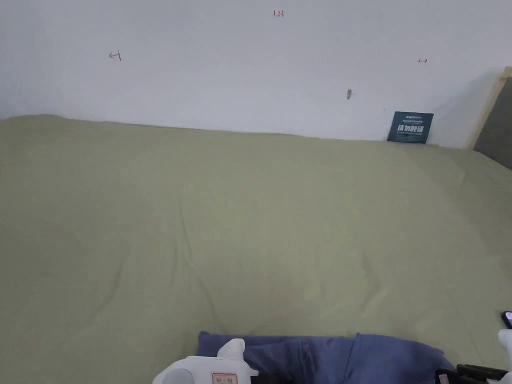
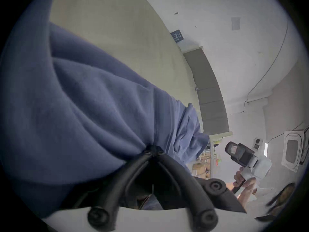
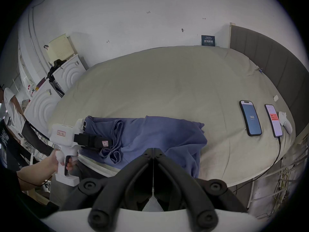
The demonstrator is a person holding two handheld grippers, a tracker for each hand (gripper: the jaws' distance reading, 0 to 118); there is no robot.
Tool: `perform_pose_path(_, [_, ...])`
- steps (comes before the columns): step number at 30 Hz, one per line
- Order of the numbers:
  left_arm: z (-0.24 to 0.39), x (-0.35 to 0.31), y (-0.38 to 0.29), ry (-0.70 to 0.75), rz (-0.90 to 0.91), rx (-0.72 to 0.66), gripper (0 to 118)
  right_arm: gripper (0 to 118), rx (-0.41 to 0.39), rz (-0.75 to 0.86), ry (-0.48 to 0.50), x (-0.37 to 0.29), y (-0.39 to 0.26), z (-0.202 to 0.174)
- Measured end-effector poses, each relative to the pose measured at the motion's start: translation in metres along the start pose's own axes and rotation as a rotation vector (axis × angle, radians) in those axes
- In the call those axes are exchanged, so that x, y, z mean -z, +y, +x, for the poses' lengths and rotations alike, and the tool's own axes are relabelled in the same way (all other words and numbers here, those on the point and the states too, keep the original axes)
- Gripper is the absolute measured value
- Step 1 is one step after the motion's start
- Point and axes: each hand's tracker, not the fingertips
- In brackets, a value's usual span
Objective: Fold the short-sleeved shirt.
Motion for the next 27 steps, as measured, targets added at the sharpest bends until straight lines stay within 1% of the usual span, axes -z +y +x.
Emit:
perform_pose_path(1, [0.004,-0.010,0.001,-0.024,-0.006,0.017,0,0,0.003,0.000,0.006,0.000,0.000,-0.001])
perform_pose_path(3, [0.004,-0.044,0.010,-0.108,0.024,0.102,1,0,-0.003,0.004,0.022,-0.001,0.000,-0.002])
perform_pose_path(4, [0.005,-0.060,0.015,-0.092,0.051,0.133,9,0,-0.009,0.003,0.021,-0.002,0.001,-0.003])
perform_pose_path(5, [0.003,-0.072,0.020,-0.063,0.064,0.145,26,0,-0.014,0.002,0.017,-0.002,0.002,-0.004])
perform_pose_path(6, [-0.005,-0.093,0.026,-0.047,0.071,0.137,64,0,-0.018,0.000,0.013,-0.002,0.002,-0.004])
perform_pose_path(7, [-0.014,-0.104,0.032,-0.031,0.070,0.109,92,0,-0.020,0.001,0.012,-0.002,0.003,-0.004])
perform_pose_path(8, [-0.021,-0.113,0.035,-0.017,0.069,0.087,110,0,-0.020,0.001,0.012,-0.002,0.003,-0.003])
perform_pose_path(9, [-0.031,-0.122,0.038,0.003,0.075,0.059,113,0,-0.019,0.002,0.014,-0.003,0.003,-0.005])
perform_pose_path(11, [-0.045,-0.136,0.040,-0.007,0.099,0.037,113,0,-0.016,0.001,0.015,-0.003,0.003,-0.004])
perform_pose_path(14, [-0.062,-0.128,0.045,-0.013,0.119,-0.078,113,0,-0.015,-0.004,0.012,-0.003,0.002,-0.002])
perform_pose_path(16, [-0.074,-0.108,0.044,-0.004,0.050,-0.155,113,0,-0.012,-0.010,0.013,-0.004,0.001,-0.001])
perform_pose_path(17, [-0.075,-0.105,0.040,-0.063,0.058,-0.143,112,0,-0.012,-0.011,0.014,-0.004,0.000,-0.002])
perform_pose_path(18, [-0.061,-0.107,0.032,-0.115,0.088,-0.116,112,0,-0.012,-0.011,0.015,-0.005,0.000,-0.001])
perform_pose_path(20, [-0.054,-0.097,0.033,-0.113,0.058,-0.111,110,0,-0.011,-0.009,0.015,-0.006,0.000,-0.001])
perform_pose_path(21, [-0.048,-0.090,0.032,-0.094,0.037,-0.103,107,0,-0.009,-0.011,0.014,-0.005,0.000,0.002])
perform_pose_path(22, [-0.043,-0.087,0.032,-0.067,0.035,-0.080,96,0,-0.007,-0.013,0.012,-0.003,0.001,0.003])
perform_pose_path(23, [-0.038,-0.084,0.033,-0.003,0.029,-0.048,65,0,-0.007,-0.014,0.009,-0.002,0.001,0.003])
perform_pose_path(24, [-0.033,-0.078,0.034,0.115,0.029,-0.015,9,0,-0.005,-0.013,0.008,-0.002,0.002,0.003])
perform_pose_path(25, [-0.032,-0.076,0.034,0.189,0.035,0.000,9,0,-0.003,-0.013,0.009,-0.002,0.002,0.003])
perform_pose_path(26, [-0.055,-0.080,0.044,0.107,0.037,-0.052,9,0,0.000,-0.012,0.011,-0.001,0.002,0.003])
perform_pose_path(27, [-0.062,-0.087,0.047,0.046,0.055,-0.118,9,0,0.003,-0.012,0.009,-0.001,0.002,0.003])
